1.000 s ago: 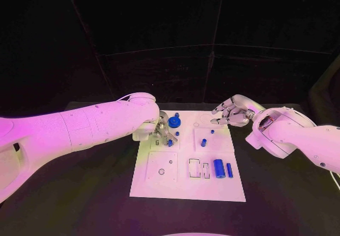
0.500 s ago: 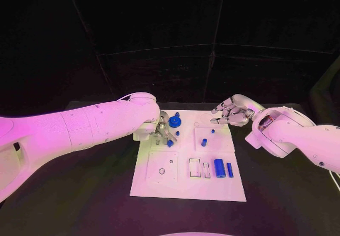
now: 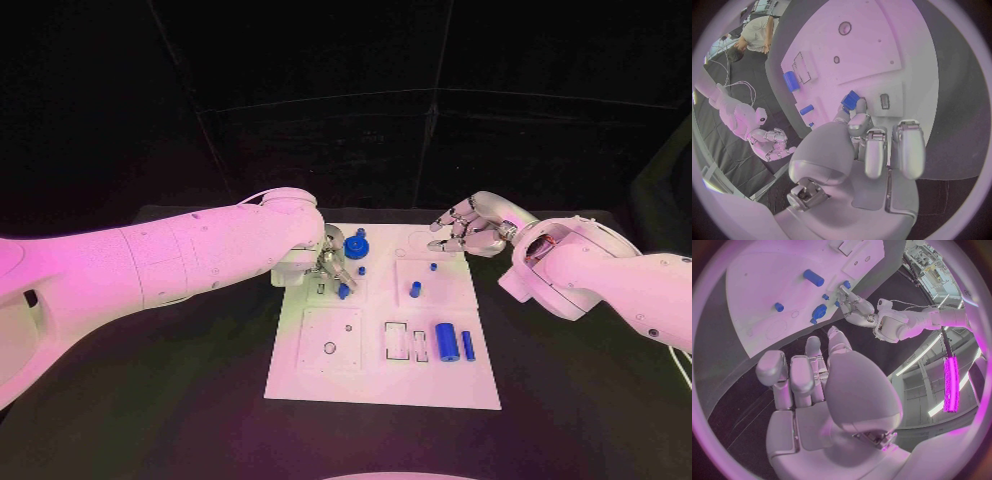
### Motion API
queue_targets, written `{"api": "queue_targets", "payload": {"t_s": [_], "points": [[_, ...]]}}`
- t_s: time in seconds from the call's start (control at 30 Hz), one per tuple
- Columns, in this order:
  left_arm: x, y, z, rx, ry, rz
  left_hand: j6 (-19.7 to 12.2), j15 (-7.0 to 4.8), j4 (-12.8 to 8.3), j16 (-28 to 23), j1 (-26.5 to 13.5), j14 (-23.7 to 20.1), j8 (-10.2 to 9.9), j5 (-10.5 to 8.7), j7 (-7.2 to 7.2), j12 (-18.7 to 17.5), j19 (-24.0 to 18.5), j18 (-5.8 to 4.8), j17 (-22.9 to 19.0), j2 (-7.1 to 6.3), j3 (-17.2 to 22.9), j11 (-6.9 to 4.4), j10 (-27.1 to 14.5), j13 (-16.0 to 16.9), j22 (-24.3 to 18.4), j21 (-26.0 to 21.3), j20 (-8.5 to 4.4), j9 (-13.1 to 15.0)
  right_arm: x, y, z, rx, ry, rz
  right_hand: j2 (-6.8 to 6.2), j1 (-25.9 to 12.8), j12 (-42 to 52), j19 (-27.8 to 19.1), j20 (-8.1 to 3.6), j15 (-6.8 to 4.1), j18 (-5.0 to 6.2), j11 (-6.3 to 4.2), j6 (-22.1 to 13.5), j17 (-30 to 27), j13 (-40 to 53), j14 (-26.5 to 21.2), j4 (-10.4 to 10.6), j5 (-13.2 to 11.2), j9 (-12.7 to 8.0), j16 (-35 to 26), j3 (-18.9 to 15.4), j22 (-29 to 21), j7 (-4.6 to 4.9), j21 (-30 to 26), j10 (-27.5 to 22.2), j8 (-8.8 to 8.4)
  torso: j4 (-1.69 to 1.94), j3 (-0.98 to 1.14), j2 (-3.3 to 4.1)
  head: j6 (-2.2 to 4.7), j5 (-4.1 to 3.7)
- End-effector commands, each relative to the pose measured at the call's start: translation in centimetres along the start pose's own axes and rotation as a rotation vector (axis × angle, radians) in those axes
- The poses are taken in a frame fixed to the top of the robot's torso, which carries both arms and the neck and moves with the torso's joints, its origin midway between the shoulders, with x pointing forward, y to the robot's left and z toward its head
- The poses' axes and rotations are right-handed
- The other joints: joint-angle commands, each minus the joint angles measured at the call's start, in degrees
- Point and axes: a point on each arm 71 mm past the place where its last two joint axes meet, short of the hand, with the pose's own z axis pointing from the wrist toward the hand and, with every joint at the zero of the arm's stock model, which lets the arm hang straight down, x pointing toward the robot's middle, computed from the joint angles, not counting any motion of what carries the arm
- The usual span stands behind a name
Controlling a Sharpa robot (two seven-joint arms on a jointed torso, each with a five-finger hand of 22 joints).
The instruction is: Assemble the parts on the task board
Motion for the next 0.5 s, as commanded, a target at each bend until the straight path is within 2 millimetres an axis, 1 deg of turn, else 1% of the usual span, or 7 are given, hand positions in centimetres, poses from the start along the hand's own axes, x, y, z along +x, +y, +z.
{"api": "queue_targets", "payload": {"t_s": [0.03, 0.1, 0.4, 0.5], "points": [[-0.05, -0.08, -0.04, 0.014, -0.009, -0.011, -0.3, -0.31, -3.8, 0.2, 1.3, 5.9, 0.1, 0.19, -0.15, -0.3, 0.7, -0.78, 15.1, 0.36, 3.6, -0.31, 0.0, -0.1, 2.2, -0.1, -0.41, 0.4, -0.01, 0.16, 0.05, -0.006, 0.004, -0.004, 0.53, 0.0, 0.2, -0.3, -0.05, -0.35, 0.36, 0.01, -0.3, 0.0, 0.1, 0.0, 0.1, 0.3, 0.0, -0.2, -0.4, 0.0, 0.02, -0.3, 0.1, 0.17, 0.00, 0.02, 0.00, -0.03, 0.01], [-0.04, -0.10, -0.06, 0.017, -0.012, -0.013, -0.4, -0.29, -4.0, 0.2, 1.4, 5.9, 0.1, 0.19, -0.12, -0.4, 0.7, -0.77, 15.1, 0.37, 4.0, -0.28, -0.1, -0.1, 2.2, -0.1, -0.42, 0.4, 0.00, 0.18, 0.06, -0.006, 0.004, -0.004, 0.53, 0.0, 0.2, -0.3, -0.05, -0.35, 0.36, 0.01, -0.3, 0.0, 0.1, 0.0, 0.1, 0.3, 0.0, -0.2, -0.4, 0.0, 0.02, -0.3, 0.1, 0.17, 0.03, -0.01, 0.02, -0.03, -0.03], [-0.05, -0.07, -0.22, 0.029, -0.030, -0.026, -0.6, -0.23, -5.3, 0.2, 1.2, 5.9, 0.0, 0.18, -0.04, -0.7, 0.6, -0.73, 15.1, 0.24, 5.8, -0.22, 0.0, -0.3, 2.0, -0.3, -0.40, 0.7, 0.03, 0.19, 0.12, -0.006, 0.005, -0.004, 0.56, 0.0, 0.4, -0.3, -0.05, -0.35, 0.36, 0.01, -0.3, 0.0, 0.2, 0.0, 0.1, 0.4, 0.0, -0.2, -0.4, -0.1, 0.01, -0.3, 0.2, 0.20, -0.01, 0.02, 0.01, -0.06, 0.04], [-0.02, 0.02, -0.33, 0.034, -0.036, -0.031, -0.7, -0.20, -5.9, 0.2, 1.0, 5.9, 0.0, 0.18, -0.01, -0.8, 0.5, -0.69, 15.1, 0.02, 6.6, -0.18, -0.1, -0.4, 1.8, -0.4, -0.39, 0.8, 0.03, 0.18, 0.12, -0.006, 0.006, -0.004, 0.56, 0.0, 0.4, -0.3, -0.05, -0.35, 0.36, 0.01, -0.3, 0.0, 0.2, 0.0, 0.1, 0.4, 0.0, -0.2, -0.4, -0.1, 0.01, -0.3, 0.2, 0.20, 0.00, 0.03, 0.03, -0.09, -0.01]]}}
